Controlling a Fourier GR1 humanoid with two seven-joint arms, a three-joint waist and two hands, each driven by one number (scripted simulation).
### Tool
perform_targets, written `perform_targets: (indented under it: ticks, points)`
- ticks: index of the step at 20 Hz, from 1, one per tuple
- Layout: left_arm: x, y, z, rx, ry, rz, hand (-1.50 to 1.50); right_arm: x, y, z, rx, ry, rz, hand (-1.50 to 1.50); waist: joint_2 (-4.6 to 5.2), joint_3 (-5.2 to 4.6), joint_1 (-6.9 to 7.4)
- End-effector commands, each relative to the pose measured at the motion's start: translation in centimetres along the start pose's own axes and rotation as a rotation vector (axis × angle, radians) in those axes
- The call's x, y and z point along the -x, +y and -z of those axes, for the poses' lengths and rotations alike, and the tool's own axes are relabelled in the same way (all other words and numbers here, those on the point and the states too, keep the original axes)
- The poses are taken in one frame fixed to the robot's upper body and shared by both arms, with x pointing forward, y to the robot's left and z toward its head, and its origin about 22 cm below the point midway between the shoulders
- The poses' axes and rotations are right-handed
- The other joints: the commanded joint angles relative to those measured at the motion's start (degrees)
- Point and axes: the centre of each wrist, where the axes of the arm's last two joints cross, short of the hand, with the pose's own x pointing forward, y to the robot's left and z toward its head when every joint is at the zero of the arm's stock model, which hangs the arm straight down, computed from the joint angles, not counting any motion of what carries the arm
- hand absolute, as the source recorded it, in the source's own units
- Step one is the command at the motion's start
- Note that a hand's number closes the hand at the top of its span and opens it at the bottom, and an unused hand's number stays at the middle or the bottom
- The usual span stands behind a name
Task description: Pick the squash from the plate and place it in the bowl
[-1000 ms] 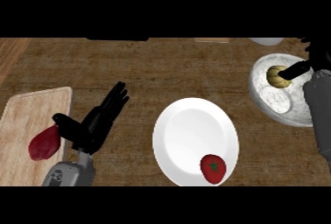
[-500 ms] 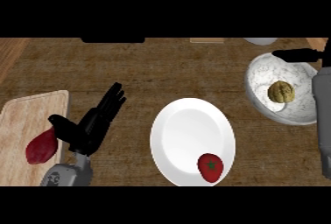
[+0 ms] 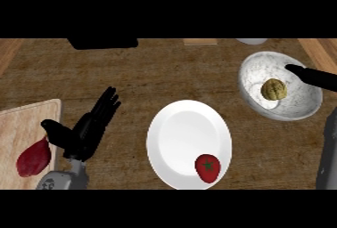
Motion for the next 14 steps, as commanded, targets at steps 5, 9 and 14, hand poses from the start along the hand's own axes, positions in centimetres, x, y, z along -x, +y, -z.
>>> perform_targets:
  ticks: [5, 9, 14]
  points:
    - [0.9, 0.9, -1.3, -0.025, -0.001, -0.01, 0.0, -2.6, -6.0, -9.9, 0.0, -0.136, 0.102, -1.5, -0.67, -0.03, -1.7]
    - [0.5, 1.8, -1.2, -0.053, -0.001, -0.002, 0.0, -4.0, -9.6, -14.9, -0.065, -0.148, 0.085, 1.5, -0.55, 0.02, -2.81]
    - [1.1, 1.9, -1.7, -0.072, -0.004, -0.018, 0.0, -4.9, -12.6, -20.5, -0.123, -0.109, 0.1, 1.5, -0.5, 0.17, -4.42]
